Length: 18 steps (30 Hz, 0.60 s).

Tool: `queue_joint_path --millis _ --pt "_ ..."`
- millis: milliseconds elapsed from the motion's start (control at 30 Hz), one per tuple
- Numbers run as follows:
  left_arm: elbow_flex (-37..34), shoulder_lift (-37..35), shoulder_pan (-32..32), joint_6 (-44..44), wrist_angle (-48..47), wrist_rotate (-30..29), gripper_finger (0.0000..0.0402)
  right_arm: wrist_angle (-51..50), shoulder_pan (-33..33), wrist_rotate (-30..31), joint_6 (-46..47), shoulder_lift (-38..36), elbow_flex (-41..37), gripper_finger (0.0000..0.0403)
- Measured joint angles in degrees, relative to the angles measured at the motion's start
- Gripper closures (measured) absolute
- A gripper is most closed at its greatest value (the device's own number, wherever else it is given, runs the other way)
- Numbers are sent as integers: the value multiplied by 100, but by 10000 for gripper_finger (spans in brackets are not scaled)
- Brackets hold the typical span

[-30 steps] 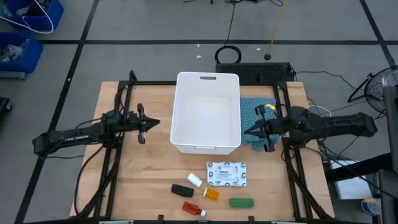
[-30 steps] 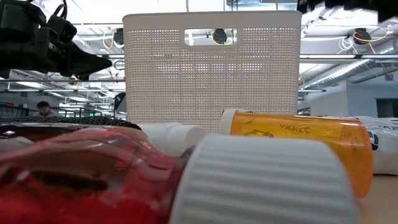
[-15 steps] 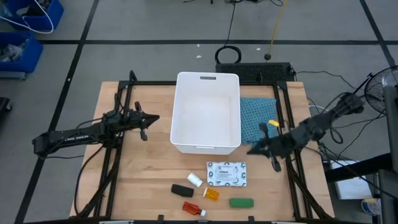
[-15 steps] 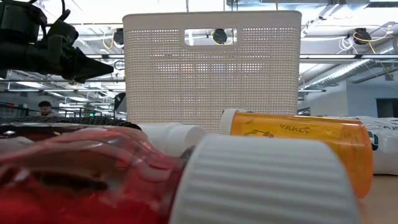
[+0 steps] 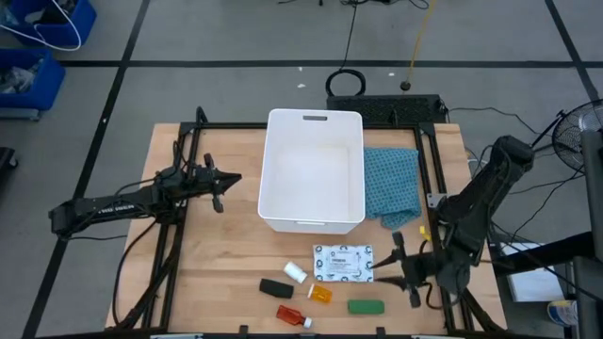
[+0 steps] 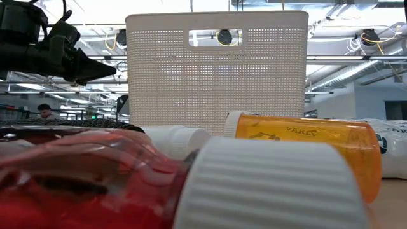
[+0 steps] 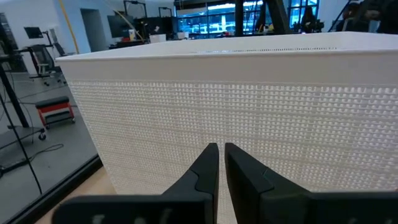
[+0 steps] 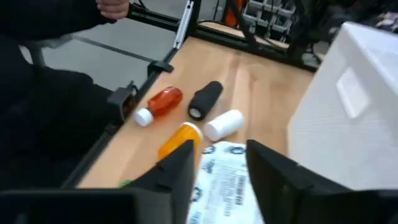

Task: Pick & place medical supplies in basket/bin
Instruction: Put the green bandage into the white bin

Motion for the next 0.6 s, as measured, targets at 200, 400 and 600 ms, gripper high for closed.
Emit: queue_joint_path --millis 200,400,600 --pt "0 -1 1 -60 26 -3 369 327 8 -332 820 459 0 167" --pt "-1 1 -1 -65 24 -3 369 587 12 -524 1444 950 0 132" --pt "0 -1 0 -202 22 -4 369 652 8 -920 2412 1388 0 128"
